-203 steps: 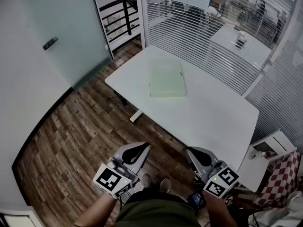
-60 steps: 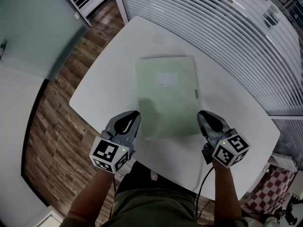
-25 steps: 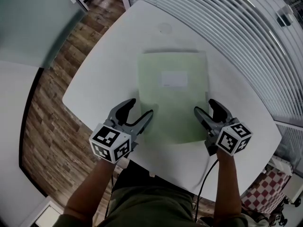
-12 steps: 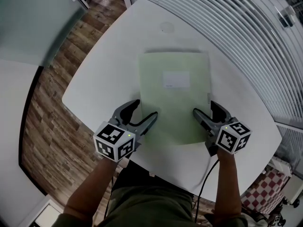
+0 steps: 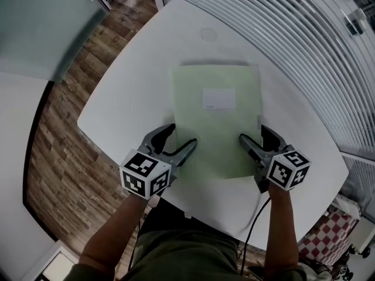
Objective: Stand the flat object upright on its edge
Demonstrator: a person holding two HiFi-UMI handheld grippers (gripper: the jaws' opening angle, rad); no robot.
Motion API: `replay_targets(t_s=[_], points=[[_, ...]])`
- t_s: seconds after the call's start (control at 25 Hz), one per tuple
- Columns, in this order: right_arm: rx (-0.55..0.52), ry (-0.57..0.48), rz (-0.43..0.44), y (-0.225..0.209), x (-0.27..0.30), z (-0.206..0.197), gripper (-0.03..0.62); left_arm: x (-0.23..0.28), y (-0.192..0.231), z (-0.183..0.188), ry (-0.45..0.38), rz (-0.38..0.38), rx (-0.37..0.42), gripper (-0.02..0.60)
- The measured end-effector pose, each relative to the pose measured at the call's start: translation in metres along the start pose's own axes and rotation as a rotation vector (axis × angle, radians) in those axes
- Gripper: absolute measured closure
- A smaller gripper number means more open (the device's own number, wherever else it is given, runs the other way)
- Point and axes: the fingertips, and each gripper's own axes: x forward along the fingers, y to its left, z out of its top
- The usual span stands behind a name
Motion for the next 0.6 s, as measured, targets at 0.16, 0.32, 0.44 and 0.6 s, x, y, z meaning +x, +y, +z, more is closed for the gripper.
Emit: replay_targets(t_s=[0.16, 0.32, 0.44, 0.6], points=[[-0.001, 0.000, -0.015, 0.001, 0.000, 0.000, 0.266, 0.000, 0.001, 0.001, 0.006, 0.028, -0.006, 0.296], [-0.010, -0.021, -0.022, 0.011, -0.004, 0.001, 0.266, -0.008, 0.002, 0.009, -0.027, 0.063, 0.001, 0.296], [-0.023, -0.059, -0.029, 0.020, -0.012, 0.007, 0.267, -0.016, -0.001, 0.021, -0.063, 0.083, 0.012, 0.296], [-0.054, -0.118, -0.045, 0.033, -0.024, 0.021, 0.267, -0.028, -0.008, 0.037, -0.102, 0.102, 0.041, 0.296]])
